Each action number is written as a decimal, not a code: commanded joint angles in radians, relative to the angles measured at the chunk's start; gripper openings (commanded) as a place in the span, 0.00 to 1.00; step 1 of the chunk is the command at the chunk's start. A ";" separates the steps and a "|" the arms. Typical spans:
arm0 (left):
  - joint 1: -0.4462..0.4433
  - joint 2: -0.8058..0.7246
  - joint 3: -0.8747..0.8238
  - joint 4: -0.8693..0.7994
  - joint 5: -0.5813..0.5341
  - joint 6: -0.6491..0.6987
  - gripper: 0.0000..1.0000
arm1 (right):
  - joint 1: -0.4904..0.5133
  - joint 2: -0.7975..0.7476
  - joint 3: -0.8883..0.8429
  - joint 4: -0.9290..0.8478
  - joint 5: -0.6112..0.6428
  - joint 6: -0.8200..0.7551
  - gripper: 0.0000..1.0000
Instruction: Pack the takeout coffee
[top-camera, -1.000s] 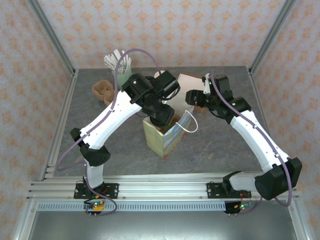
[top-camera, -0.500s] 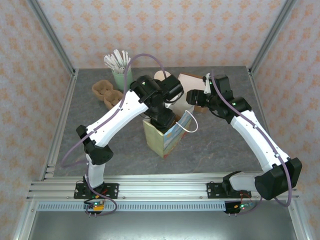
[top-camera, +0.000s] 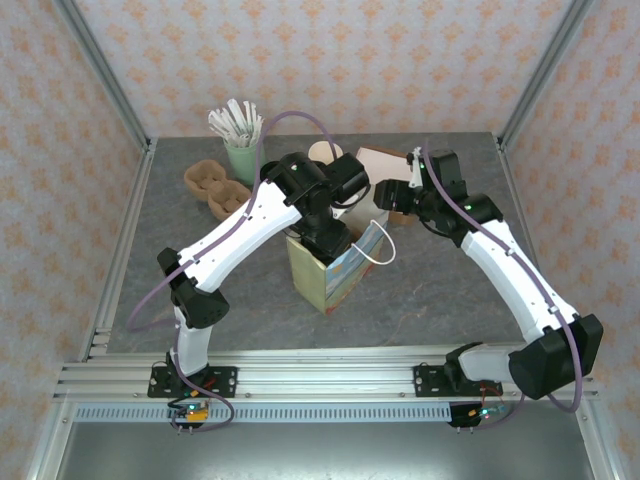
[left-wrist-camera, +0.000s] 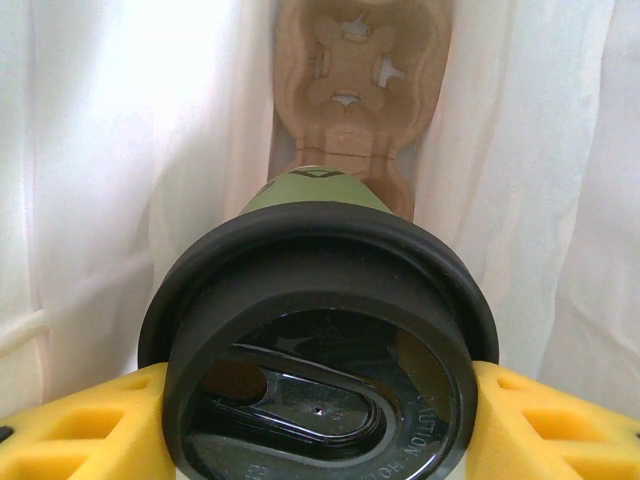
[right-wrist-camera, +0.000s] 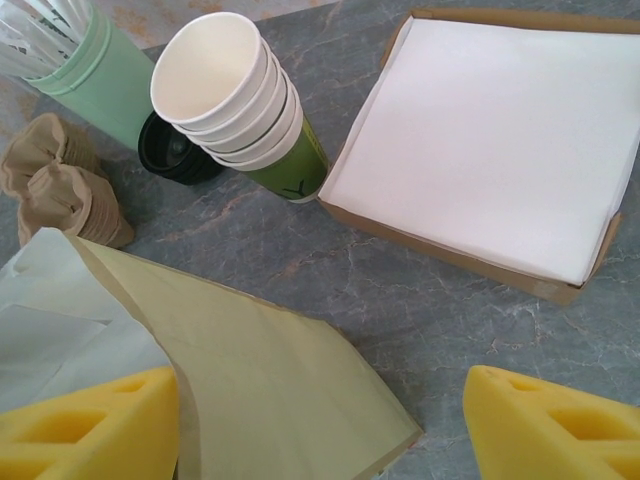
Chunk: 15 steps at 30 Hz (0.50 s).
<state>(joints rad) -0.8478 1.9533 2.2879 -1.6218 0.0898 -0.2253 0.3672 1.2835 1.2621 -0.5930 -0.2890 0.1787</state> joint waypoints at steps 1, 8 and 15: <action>0.011 -0.006 0.019 -0.161 -0.038 0.031 0.35 | -0.008 0.005 -0.017 0.000 -0.003 -0.012 0.73; 0.028 -0.004 -0.004 -0.158 -0.044 0.042 0.35 | -0.009 0.004 -0.020 -0.001 -0.010 -0.011 0.73; 0.042 0.010 -0.015 -0.156 -0.036 0.046 0.34 | -0.009 0.009 -0.023 0.005 -0.021 -0.007 0.73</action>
<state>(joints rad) -0.8078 1.9533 2.2738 -1.6215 0.0696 -0.2058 0.3637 1.2873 1.2537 -0.5922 -0.3096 0.1791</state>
